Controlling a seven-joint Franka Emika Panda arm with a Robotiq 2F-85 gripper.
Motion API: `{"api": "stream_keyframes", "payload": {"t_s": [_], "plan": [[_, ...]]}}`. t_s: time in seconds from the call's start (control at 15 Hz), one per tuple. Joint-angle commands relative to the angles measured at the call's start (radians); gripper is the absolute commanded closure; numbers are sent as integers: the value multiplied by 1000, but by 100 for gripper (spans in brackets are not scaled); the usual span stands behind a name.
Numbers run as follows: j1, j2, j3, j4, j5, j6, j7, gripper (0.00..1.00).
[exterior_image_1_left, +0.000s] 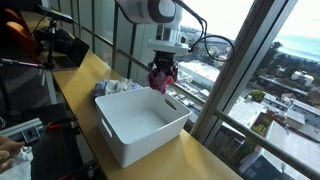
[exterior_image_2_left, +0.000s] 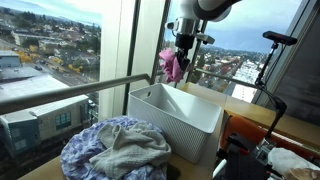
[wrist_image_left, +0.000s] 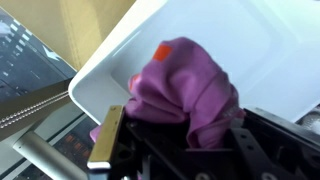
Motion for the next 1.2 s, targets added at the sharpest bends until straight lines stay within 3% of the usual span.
{"api": "stream_keyframes", "payload": {"t_s": [0.0, 0.07, 0.2, 0.8, 1.13], "plan": [[17, -24, 4, -103, 8, 45, 35, 100], [22, -23, 3, -122, 3, 53, 45, 75], [33, -26, 3, -158, -10, 63, 59, 67], [121, -140, 57, -165, -22, 54, 80, 2], [208, -152, 126, -131, -24, 70, 103, 0]]}}
